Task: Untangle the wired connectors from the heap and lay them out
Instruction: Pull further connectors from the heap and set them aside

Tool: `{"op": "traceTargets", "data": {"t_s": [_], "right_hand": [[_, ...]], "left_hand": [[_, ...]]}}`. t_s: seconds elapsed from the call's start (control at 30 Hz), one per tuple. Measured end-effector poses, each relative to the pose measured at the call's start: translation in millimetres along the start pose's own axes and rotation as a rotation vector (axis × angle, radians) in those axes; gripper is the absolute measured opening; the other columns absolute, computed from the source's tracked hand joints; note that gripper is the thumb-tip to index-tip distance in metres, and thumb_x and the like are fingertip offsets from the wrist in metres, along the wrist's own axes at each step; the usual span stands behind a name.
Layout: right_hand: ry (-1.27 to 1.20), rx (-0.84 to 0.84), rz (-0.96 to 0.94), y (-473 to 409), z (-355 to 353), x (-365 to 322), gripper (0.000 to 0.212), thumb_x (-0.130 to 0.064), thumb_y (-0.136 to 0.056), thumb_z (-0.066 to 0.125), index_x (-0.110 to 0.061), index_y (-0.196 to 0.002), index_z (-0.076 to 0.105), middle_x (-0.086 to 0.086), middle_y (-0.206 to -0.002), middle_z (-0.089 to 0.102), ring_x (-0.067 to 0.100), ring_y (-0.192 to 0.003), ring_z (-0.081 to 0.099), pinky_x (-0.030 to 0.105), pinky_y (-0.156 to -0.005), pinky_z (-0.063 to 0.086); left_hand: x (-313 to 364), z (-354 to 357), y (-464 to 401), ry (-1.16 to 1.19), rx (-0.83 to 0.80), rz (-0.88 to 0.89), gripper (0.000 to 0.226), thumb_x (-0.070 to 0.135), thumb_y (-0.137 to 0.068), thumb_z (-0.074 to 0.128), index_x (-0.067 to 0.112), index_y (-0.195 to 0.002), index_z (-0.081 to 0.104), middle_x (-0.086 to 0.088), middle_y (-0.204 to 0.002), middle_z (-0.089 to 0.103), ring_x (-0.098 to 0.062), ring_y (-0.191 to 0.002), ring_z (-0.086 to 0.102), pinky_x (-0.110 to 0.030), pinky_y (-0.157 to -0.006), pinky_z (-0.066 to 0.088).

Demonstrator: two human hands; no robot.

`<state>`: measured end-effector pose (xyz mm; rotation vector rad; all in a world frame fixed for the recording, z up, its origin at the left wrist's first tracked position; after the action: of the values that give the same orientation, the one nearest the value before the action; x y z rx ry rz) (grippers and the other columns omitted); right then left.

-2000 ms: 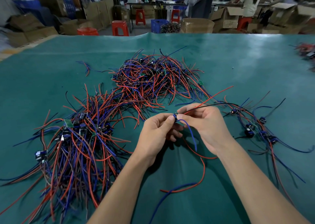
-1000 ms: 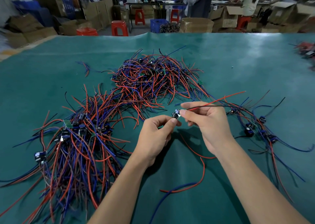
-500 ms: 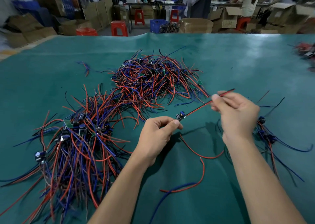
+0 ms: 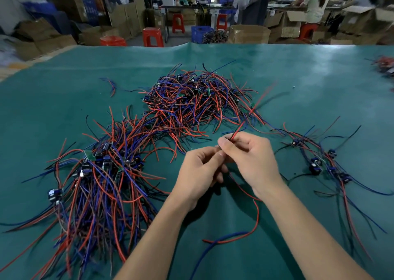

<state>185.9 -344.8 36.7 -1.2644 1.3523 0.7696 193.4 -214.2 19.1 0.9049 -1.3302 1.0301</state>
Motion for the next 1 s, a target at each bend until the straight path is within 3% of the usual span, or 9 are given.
{"op": "traceTargets", "data": {"t_s": [0.1,0.2,0.33,0.47,0.57,0.7,0.83,0.93,1.0], "right_hand": [[-0.036,0.105,-0.043,-4,-14,-2,0.009,-0.029,-0.088,0.074,-0.022,-0.082,0.077,-0.001,-0.08,0.079,0.017,-0.076,0.076,0.04,-0.076,0.061],[-0.199,0.306,-0.019,-9,-45,-4,0.016,-0.013,-0.095,0.07,-0.017,-0.08,0.073,0.001,-0.074,0.077,0.014,-0.068,0.071,0.025,-0.062,0.055],[-0.482,0.542,0.013,-6,-82,-16,0.02,-0.01,-0.097,0.067,-0.012,-0.077,0.066,0.001,-0.066,0.072,0.014,-0.065,0.07,0.023,-0.059,0.051],[-0.609,0.576,-0.019,-8,-86,-53,0.019,-0.015,-0.099,0.065,-0.013,-0.079,0.064,0.0,-0.065,0.073,0.012,-0.059,0.067,0.022,-0.058,0.05],[-0.56,0.388,-0.046,-17,-47,-90,0.019,-0.015,-0.097,0.066,-0.012,-0.079,0.066,0.004,-0.067,0.075,0.012,-0.054,0.065,0.02,-0.051,0.048],[-0.379,-0.08,-0.007,-23,61,-120,0.022,-0.019,-0.097,0.068,-0.007,-0.079,0.068,0.013,-0.074,0.076,0.015,-0.054,0.066,0.023,-0.045,0.05],[-0.054,-0.478,0.111,-30,139,-112,0.046,-0.04,-0.097,0.067,0.005,-0.085,0.066,0.018,-0.079,0.077,0.027,-0.063,0.074,0.026,-0.047,0.052],[0.323,-0.469,0.056,-52,141,-88,0.035,-0.038,-0.092,0.071,-0.003,-0.087,0.075,0.01,-0.079,0.078,0.027,-0.072,0.077,0.035,-0.062,0.062],[0.541,-0.34,0.017,-72,123,-70,0.017,-0.03,-0.087,0.07,-0.015,-0.084,0.078,0.009,-0.086,0.077,0.03,-0.082,0.075,0.041,-0.082,0.062]], "left_hand": [[-2,2,0,-0.063,-0.043,-0.022,0.026,0.016,-0.102,0.054,0.014,-0.082,0.07,0.002,-0.058,0.061,-0.009,-0.043,0.05,-0.016,-0.039,0.034],[-2,8,2,-0.107,-0.128,-0.029,0.024,0.013,-0.101,0.055,0.011,-0.084,0.071,0.0,-0.061,0.062,-0.01,-0.046,0.054,-0.015,-0.041,0.038],[-3,11,2,-0.16,-0.158,-0.027,0.024,0.01,-0.099,0.056,0.011,-0.081,0.071,0.002,-0.06,0.062,-0.009,-0.047,0.054,-0.013,-0.042,0.04],[-6,5,-2,-0.199,-0.096,-0.022,0.025,0.011,-0.096,0.055,0.012,-0.078,0.071,0.004,-0.06,0.062,-0.01,-0.049,0.057,-0.016,-0.043,0.04],[-6,5,-2,-0.207,-0.081,-0.022,0.025,0.011,-0.097,0.054,0.011,-0.078,0.07,0.002,-0.061,0.062,-0.013,-0.05,0.057,-0.017,-0.042,0.04],[0,3,2,-0.222,-0.015,0.02,0.022,0.004,-0.087,0.055,0.01,-0.07,0.067,0.001,-0.06,0.067,-0.002,-0.052,0.056,-0.014,-0.046,0.042],[1,-6,8,-0.374,0.029,0.081,0.029,-0.005,-0.083,0.063,-0.005,-0.112,0.066,-0.007,-0.105,0.067,0.004,-0.084,0.052,-0.007,-0.071,0.045],[6,-1,5,-0.251,-0.009,0.074,0.017,0.01,-0.075,0.053,0.018,-0.077,0.067,0.0,-0.078,0.068,-0.002,-0.069,0.057,-0.025,-0.062,0.05],[3,2,1,-0.232,-0.042,0.032,0.023,0.003,-0.077,0.049,0.017,-0.063,0.06,0.006,-0.056,0.06,-0.004,-0.047,0.052,-0.021,-0.047,0.042]]}}
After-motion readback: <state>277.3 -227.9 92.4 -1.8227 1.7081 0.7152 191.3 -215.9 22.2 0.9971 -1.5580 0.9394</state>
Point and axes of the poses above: each hand's wrist, its own y-axis away from the middle knuckle, its own z-axis out of the palm, x = y × z, the point moved 5 cm from there along -y, towards the middle knuckle
